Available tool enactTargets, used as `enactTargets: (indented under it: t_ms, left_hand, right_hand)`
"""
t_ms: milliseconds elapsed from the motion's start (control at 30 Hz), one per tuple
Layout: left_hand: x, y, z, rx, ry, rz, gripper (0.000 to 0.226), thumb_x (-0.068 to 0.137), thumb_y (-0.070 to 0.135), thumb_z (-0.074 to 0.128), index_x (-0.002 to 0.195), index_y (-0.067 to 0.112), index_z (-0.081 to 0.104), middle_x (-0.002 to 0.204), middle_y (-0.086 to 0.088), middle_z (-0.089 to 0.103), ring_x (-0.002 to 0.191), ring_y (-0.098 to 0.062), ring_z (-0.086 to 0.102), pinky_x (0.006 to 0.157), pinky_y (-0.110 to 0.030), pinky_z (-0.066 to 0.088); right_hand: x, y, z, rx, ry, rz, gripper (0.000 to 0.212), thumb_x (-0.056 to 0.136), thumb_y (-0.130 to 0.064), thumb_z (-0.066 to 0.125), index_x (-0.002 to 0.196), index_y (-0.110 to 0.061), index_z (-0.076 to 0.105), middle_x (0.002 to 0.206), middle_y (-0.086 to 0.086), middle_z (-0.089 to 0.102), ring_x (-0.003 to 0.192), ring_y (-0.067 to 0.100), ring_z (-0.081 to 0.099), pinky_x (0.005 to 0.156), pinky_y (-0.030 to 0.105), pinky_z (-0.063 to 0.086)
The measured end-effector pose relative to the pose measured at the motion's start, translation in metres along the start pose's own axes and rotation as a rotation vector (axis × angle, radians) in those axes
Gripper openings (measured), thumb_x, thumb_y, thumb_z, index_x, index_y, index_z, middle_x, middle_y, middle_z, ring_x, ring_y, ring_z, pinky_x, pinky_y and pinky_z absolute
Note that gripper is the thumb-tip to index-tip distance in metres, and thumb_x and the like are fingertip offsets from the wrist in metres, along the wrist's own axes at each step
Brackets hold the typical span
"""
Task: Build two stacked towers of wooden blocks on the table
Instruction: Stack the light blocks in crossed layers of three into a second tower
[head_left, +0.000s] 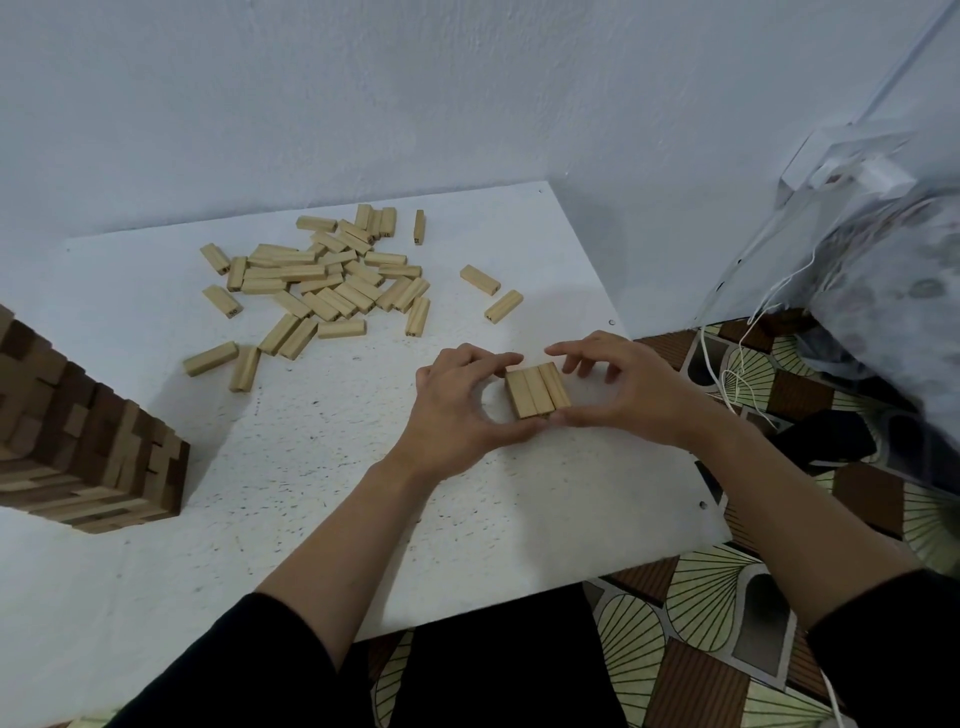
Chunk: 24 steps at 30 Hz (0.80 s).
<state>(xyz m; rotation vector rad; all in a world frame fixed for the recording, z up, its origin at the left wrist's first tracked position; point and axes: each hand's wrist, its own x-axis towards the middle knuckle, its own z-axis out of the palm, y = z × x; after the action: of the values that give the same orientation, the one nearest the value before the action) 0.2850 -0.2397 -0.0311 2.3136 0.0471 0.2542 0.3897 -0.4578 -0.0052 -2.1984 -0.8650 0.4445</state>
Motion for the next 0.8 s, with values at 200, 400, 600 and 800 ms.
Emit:
enactTargets:
  t_ms: [200, 400, 600, 800]
  left_hand:
    - [-0.002, 0.003, -0.015, -0.171, -0.049, -0.044, 0.075, 0.069, 0.064, 0.081, 0.134, 0.033, 0.061, 0.113, 0.014, 0.054, 0.113, -0.002, 0.051, 0.095, -0.017, 0.04]
    - [-0.004, -0.025, -0.047, 0.048, 0.163, -0.004, 0.042, 0.099, 0.041, 0.057, 0.135, 0.02, 0.061, 0.132, 0.007, 0.058, 0.123, -0.011, 0.051, 0.105, -0.038, 0.043]
    - [0.007, -0.044, -0.056, 0.499, -0.156, -0.028, 0.057, 0.106, 0.049, 0.035, 0.154, 0.019, 0.03, 0.168, 0.003, 0.016, 0.155, -0.021, 0.011, 0.112, -0.057, 0.019]
    - [-0.023, -0.055, -0.069, 0.424, -0.036, 0.01, 0.051, 0.1, 0.053, 0.041, 0.145, 0.03, 0.047, 0.155, 0.012, 0.041, 0.142, -0.012, 0.032, 0.098, -0.044, 0.022]
  right_hand:
    - [-0.003, -0.016, 0.014, 0.001, 0.236, -0.011, 0.048, 0.084, -0.061, 0.062, 0.118, -0.028, 0.071, 0.1, -0.012, 0.064, 0.096, 0.008, 0.06, 0.074, 0.007, 0.038]
    - [0.006, -0.043, 0.03, -0.024, 0.322, -0.048, 0.023, 0.097, -0.044, 0.061, 0.104, -0.026, 0.073, 0.096, -0.014, 0.063, 0.096, 0.007, 0.058, 0.078, 0.008, 0.036]
    - [0.036, -0.063, 0.037, -0.197, 0.236, 0.039, 0.03, 0.103, -0.035, 0.049, 0.123, -0.021, 0.067, 0.123, -0.011, 0.059, 0.118, 0.013, 0.05, 0.102, 0.042, 0.039]
    - [0.073, -0.083, 0.036, -0.484, 0.035, 0.146, 0.03, 0.1, -0.024, 0.042, 0.107, -0.006, 0.065, 0.118, 0.006, 0.063, 0.106, 0.027, 0.058, 0.093, 0.044, 0.045]
